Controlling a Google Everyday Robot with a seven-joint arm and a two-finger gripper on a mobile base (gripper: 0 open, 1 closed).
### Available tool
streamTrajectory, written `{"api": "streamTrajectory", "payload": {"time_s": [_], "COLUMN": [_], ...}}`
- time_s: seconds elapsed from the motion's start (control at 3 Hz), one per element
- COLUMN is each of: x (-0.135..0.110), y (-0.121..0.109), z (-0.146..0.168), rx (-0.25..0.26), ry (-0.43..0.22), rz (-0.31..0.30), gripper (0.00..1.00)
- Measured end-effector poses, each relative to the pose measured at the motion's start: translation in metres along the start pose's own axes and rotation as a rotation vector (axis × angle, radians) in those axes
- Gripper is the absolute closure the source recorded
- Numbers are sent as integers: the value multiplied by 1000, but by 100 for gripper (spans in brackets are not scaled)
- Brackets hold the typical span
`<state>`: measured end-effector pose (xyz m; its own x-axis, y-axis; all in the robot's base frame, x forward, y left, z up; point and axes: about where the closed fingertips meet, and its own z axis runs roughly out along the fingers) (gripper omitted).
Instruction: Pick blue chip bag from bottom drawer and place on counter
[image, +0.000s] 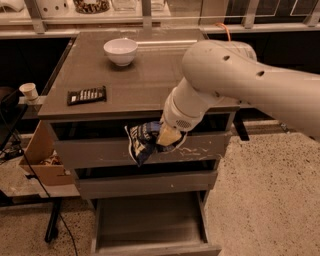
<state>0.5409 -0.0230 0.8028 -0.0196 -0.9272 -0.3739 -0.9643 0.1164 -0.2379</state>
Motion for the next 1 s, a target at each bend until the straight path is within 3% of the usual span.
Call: {"api": "streamTrajectory", "payload": {"time_s": [0.33,0.67,1.0], "x": [-25,-52,-60], "y": [-23,-49,-77], "z": [-42,-97,-113], "rx": [1,44,89], "ry": [-1,-7,-23], "rz": [45,66,60], "gripper": [100,100,100]}}
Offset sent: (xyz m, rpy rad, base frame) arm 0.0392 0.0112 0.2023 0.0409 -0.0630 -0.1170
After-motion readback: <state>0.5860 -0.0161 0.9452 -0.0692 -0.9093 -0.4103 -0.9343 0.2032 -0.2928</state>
